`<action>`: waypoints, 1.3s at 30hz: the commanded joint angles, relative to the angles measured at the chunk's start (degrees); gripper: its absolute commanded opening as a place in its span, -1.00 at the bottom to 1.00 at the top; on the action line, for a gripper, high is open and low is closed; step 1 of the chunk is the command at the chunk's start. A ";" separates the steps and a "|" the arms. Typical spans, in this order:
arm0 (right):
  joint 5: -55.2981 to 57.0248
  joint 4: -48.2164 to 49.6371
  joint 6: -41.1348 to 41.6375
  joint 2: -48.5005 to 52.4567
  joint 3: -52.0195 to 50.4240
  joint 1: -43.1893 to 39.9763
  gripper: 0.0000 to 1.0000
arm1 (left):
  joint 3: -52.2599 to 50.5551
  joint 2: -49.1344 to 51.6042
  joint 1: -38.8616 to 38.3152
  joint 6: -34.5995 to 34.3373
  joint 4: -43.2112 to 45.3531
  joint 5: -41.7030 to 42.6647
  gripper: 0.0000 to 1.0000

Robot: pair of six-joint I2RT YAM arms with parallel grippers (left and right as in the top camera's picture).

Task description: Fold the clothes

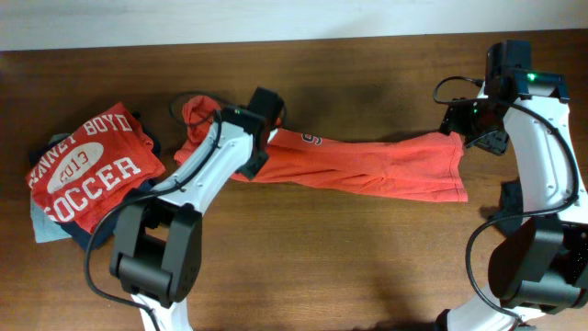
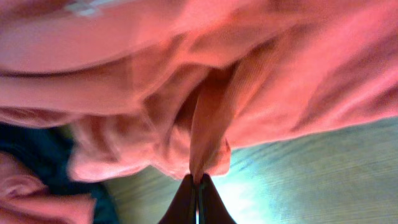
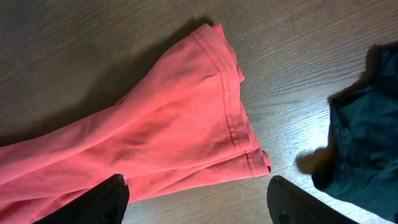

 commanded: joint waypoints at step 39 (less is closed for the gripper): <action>-14.95 15.10 -3.34 10.34 -20.20 -1.36 0.40 | 13.84 -7.78 1.40 -15.43 -8.26 -21.42 -0.99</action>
